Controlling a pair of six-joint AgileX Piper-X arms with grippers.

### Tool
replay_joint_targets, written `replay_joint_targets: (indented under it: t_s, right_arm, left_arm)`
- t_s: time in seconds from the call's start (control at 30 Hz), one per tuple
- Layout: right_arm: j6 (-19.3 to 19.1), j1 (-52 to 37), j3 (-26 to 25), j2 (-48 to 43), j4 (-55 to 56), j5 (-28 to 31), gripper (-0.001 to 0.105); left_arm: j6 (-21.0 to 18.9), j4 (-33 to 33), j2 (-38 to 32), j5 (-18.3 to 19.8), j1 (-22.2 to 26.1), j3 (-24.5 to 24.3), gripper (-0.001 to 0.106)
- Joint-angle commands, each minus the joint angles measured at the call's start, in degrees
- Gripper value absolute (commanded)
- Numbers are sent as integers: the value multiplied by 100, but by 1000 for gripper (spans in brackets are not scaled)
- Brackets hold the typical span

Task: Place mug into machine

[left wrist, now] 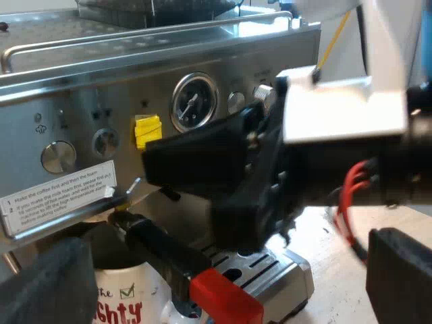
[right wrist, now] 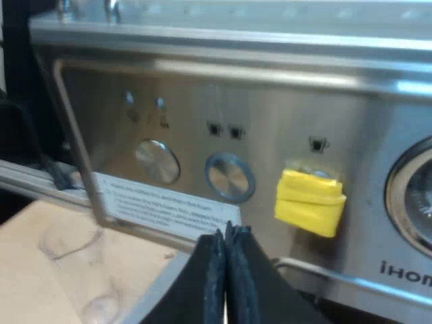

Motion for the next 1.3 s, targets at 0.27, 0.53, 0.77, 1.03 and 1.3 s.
replay_joint_targets:
  t_s: [0.27,0.53,0.77,1.03,1.3]
  right_arm:
    - [-186,-123,-130,134,-250,790,0]
    - [-170,-701,-135,134,-291,726,0]
    - [-170,-999,-135,134,-291,741,0]
    - [-170,-494,-135,-358,602,560,22]
    - [-23,176,-135,-946,1486,170,73]
  left_arm:
    - [29,279,-31,241,-23,-42,82]
    - [29,279,-31,241,-23,-42,82]
    - [29,279,-31,241,-23,-42,82]
    - [39,279,-31,229,-23,-42,82]
    - [327,279,-31,192,-23,-42,82]
